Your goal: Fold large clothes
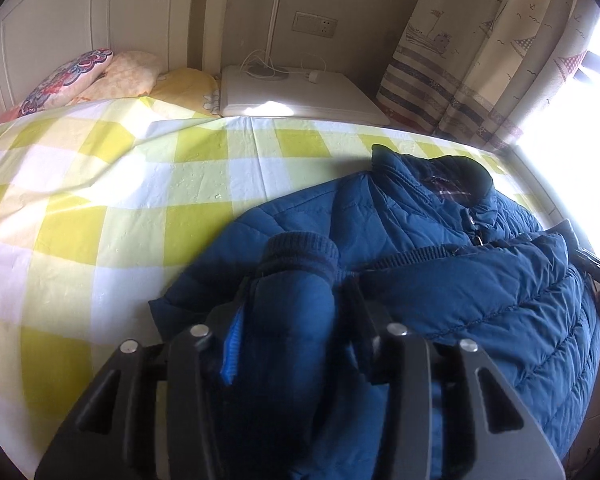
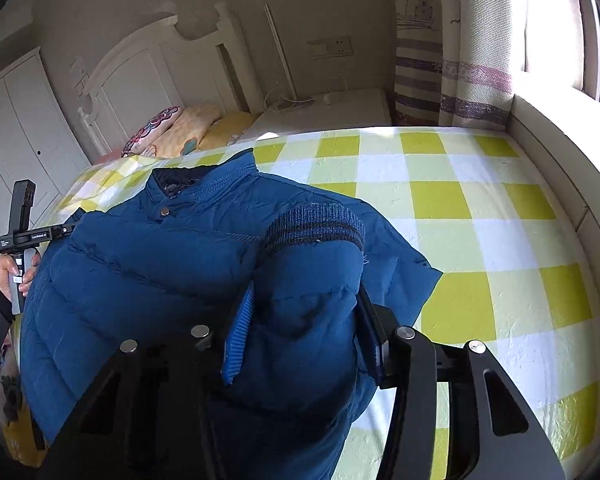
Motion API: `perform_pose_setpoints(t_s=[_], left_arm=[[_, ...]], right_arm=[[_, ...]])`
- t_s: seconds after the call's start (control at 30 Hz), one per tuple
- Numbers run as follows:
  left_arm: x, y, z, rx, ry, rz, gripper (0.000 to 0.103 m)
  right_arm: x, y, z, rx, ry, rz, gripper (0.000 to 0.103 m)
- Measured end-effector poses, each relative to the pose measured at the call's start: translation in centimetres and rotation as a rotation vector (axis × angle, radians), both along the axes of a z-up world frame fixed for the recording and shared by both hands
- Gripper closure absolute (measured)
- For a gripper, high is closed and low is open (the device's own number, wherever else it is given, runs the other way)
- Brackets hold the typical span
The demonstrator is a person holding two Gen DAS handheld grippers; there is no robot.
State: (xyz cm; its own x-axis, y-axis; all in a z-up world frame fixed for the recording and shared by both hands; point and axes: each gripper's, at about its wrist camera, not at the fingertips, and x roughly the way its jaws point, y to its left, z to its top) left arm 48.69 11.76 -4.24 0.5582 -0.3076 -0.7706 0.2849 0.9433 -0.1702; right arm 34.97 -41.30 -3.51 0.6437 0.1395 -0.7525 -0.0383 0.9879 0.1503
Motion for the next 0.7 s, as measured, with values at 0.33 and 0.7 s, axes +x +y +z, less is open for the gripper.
perform_pose_setpoints(t_s=[0.33, 0.7], left_arm=[[-1.4, -2.6, 16.3, 0.158, -0.362, 0.032, 0.088], [8.8, -4.7, -1.5, 0.272, -0.059, 0.142, 0.084]], right_arm=[[5.4, 1.7, 13.4, -0.196, -0.169, -0.094, 0.087], [12.2, -0.8, -3.0, -0.147, 0.153, -0.251, 0.086]])
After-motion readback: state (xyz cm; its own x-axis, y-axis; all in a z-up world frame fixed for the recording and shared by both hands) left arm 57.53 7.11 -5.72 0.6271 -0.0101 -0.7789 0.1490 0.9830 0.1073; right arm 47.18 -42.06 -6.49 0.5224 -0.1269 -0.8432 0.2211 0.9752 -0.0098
